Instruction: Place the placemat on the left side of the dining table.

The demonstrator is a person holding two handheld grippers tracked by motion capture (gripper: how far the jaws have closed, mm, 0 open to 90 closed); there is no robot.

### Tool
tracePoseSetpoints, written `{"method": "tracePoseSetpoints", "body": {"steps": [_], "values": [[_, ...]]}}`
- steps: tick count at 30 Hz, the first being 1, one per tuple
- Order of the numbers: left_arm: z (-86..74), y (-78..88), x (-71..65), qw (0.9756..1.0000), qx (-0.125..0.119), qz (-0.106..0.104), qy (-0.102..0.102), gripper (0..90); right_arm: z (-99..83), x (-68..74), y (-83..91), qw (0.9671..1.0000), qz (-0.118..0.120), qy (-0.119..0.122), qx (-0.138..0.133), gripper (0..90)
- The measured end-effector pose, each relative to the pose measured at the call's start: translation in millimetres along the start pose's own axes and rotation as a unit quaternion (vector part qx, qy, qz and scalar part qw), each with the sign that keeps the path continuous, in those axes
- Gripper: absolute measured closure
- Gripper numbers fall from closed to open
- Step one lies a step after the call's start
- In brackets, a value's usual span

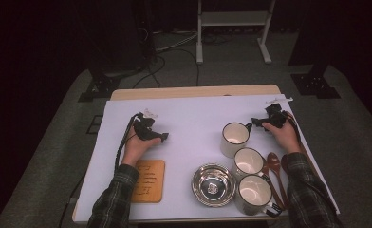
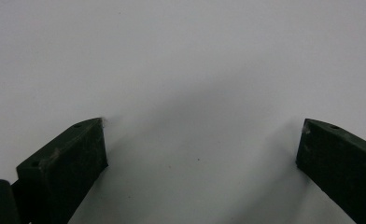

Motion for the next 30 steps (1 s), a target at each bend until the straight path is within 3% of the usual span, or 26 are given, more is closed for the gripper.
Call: {"method": "tracePoseSetpoints", "body": {"steps": [18, 30], "values": [[0.2, 0.3, 0.2, 1.0000, 0.000, 0.000, 0.001, 0.8, 0.1, -0.1, -0.2, 1.0000, 0.001, -0.001, 0.000, 13.3], [2.1, 4.3, -3.3, 1.0000, 0.001, -0.006, -0.001, 12.3, 0.0, 0.0, -0.1, 1.0000, 0.000, 0.000, 0.000, 13.3]]}}
Point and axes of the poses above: each handheld gripper's, and its own axes: y roughly backward along the jaws, z roughly out of its top, x roughly to its left, the point moved 8 cm from there along -y, roughly forward along the jaws, and after that the axes turned 10 degrees about -z, right-handed, at the moved point
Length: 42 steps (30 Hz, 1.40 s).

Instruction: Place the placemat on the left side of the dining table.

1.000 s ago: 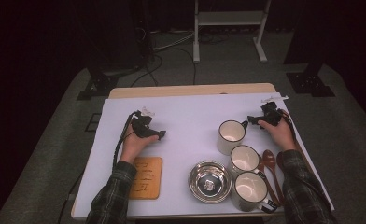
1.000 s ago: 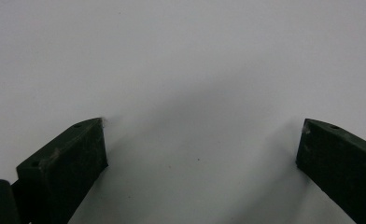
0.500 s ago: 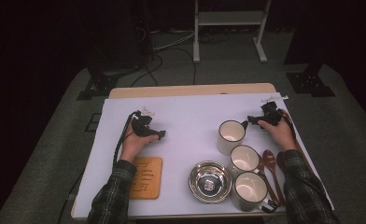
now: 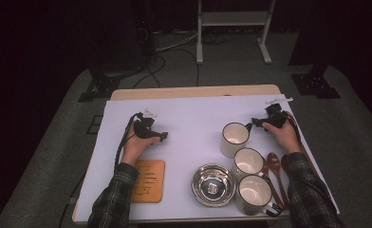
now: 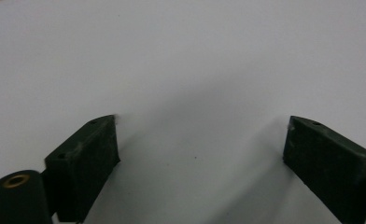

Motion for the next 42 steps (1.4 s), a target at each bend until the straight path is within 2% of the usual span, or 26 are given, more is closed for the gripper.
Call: {"method": "tracePoseSetpoints", "body": {"steps": [8, 13, 21, 25, 26, 27, 30, 31, 33, 34, 37, 39, 42], "values": [[0.2, 3.7, 0.9, 1.0000, -0.004, 0.000, 0.000, 26.2, 0.0, -0.1, 0.0, 1.0000, 0.001, -0.001, 0.000, 13.3], [0.8, 5.0, -1.2, 0.9999, -0.008, -0.008, -0.001, 31.7, 0.0, 0.0, 0.0, 1.0000, 0.001, -0.001, 0.000, 13.3], [0.9, 8.2, -5.8, 0.9997, -0.002, -0.024, -0.002, 46.4, 0.1, -0.2, -0.1, 1.0000, 0.001, -0.001, 0.000, 13.3], [1.2, 10.7, -6.0, 0.9998, 0.000, -0.022, -0.004, 54.0, 0.1, -0.1, -0.1, 1.0000, 0.001, -0.001, 0.000, 13.3], [1.4, 12.0, -6.6, 0.9997, 0.000, -0.025, -0.001, 54.0, 0.0, -0.1, -0.1, 1.0000, 0.001, -0.001, 0.000, 13.3], [2.0, 13.7, -7.2, 0.9997, -0.003, -0.025, 0.004, 58.7, 0.1, -0.2, -0.1, 1.0000, 0.001, -0.001, 0.000, 13.3], [1.4, 16.0, -6.9, 0.9997, 0.002, -0.026, 0.003, 64.9, 0.1, -0.2, -0.1, 1.0000, 0.001, -0.001, 0.000, 13.3], [1.6, 16.7, -7.7, 0.9996, -0.001, -0.027, 0.008, 64.9, 0.1, -0.2, -0.1, 1.0000, 0.001, -0.001, 0.000, 13.3], [1.5, 19.0, -7.7, 0.9996, 0.000, -0.027, 0.010, 72.1, 0.1, -0.2, -0.1, 1.0000, 0.001, -0.001, 0.000, 13.3], [1.4, 20.2, -7.7, 0.9996, 0.000, -0.027, 0.011, 72.1, 0.1, -0.2, -0.1, 1.0000, 0.001, -0.001, 0.000, 13.3], [1.5, 22.9, -8.4, 0.9994, -0.003, -0.030, 0.015, 80.8, 0.1, -0.2, -0.1, 1.0000, 0.001, -0.001, 0.000, 13.3], [1.2, 25.4, -9.8, 0.9987, -0.005, -0.039, 0.031, 84.2, 0.1, -0.1, -0.1, 1.0000, 0.001, -0.001, 0.000, 13.3], [0.9, 28.3, -10.4, 0.9986, -0.003, -0.040, 0.033, 89.8, 0.1, -0.2, -0.2, 1.0000, 0.002, -0.001, 0.000, 13.3]]}}
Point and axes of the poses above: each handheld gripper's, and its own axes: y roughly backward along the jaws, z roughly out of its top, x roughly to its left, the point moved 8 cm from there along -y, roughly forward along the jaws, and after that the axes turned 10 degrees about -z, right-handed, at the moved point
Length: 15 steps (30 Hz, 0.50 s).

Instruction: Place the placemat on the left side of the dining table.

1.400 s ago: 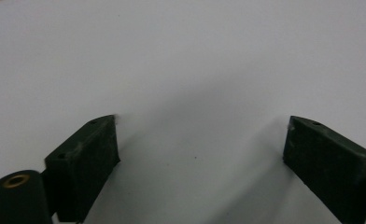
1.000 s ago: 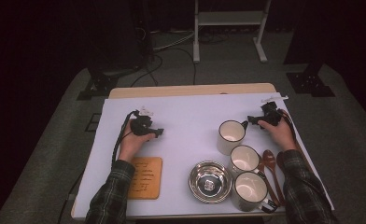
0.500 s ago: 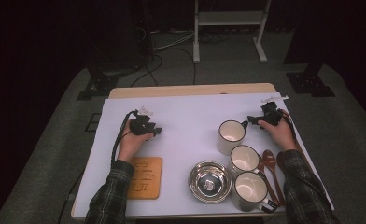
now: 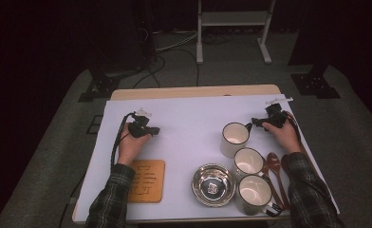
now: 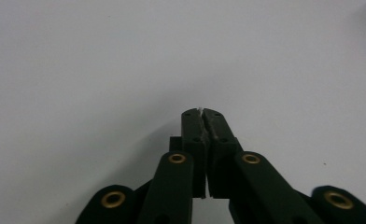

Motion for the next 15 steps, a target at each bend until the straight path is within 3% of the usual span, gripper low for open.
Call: {"method": "tracePoseSetpoints", "body": {"steps": [7, 15], "values": [[-1.4, 4.9, -3.4, 0.9999, 0.012, -0.002, 0.010, 90.0, 0.0, 0.0, 0.0, 1.0000, 0.000, 0.000, 0.000, 13.3], [-1.6, 14.8, -7.9, 0.9996, 0.004, -0.008, 0.028, 90.0, -0.1, 0.2, 0.2, 1.0000, -0.001, 0.000, 0.000, 13.3]]}}
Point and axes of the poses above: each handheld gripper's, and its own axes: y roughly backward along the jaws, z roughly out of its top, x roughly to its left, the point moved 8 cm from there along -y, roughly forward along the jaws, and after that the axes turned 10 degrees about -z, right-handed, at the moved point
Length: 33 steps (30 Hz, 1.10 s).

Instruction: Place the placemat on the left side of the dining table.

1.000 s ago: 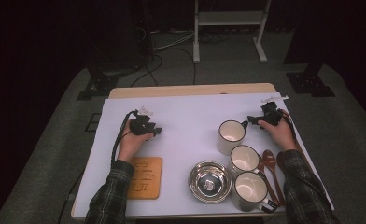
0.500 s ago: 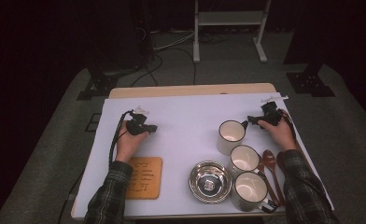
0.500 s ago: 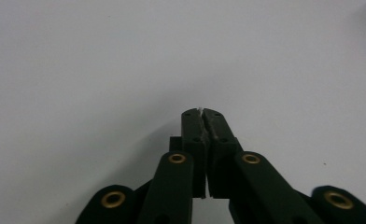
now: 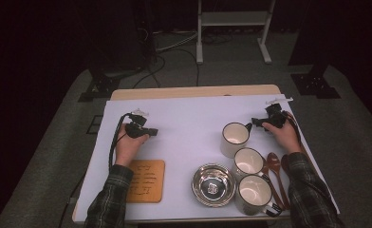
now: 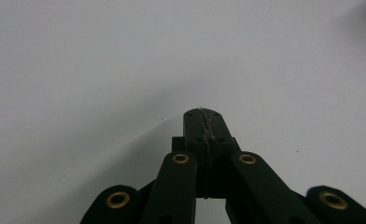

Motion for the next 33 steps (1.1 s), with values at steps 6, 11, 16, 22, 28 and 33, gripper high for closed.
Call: {"method": "tracePoseSetpoints", "body": {"steps": [6, 11, 16, 22, 28, 33], "values": [[-2.5, 6.7, -2.4, 1.0000, 0.000, 0.003, -0.001, 90.0, 0.0, 0.0, 0.0, 1.0000, 0.000, 0.000, 0.000, 13.3], [-4.8, 13.6, -5.3, 1.0000, -0.005, 0.002, 0.000, 90.0, 0.0, 0.2, 0.2, 1.0000, -0.001, 0.001, 0.000, 13.4], [-8.9, 20.0, -7.3, 1.0000, -0.005, 0.005, 0.002, 90.0, 0.0, 0.0, 0.0, 1.0000, -0.002, 0.002, 0.001, 13.4], [-14.1, 26.9, -9.7, 0.9999, -0.009, 0.007, 0.005, 89.9, -0.1, 0.1, 0.1, 1.0000, -0.001, 0.000, 0.000, 13.5], [-20.6, 32.6, -13.2, 0.9999, -0.011, 0.007, 0.009, 89.9, -0.1, 0.1, 0.1, 1.0000, -0.001, 0.000, -0.001, 13.5], [-22.8, 37.0, -15.3, 0.9999, -0.013, 0.006, 0.009, 89.9, -0.1, 0.0, 0.1, 1.0000, -0.001, 0.001, -0.001, 13.5]]}}
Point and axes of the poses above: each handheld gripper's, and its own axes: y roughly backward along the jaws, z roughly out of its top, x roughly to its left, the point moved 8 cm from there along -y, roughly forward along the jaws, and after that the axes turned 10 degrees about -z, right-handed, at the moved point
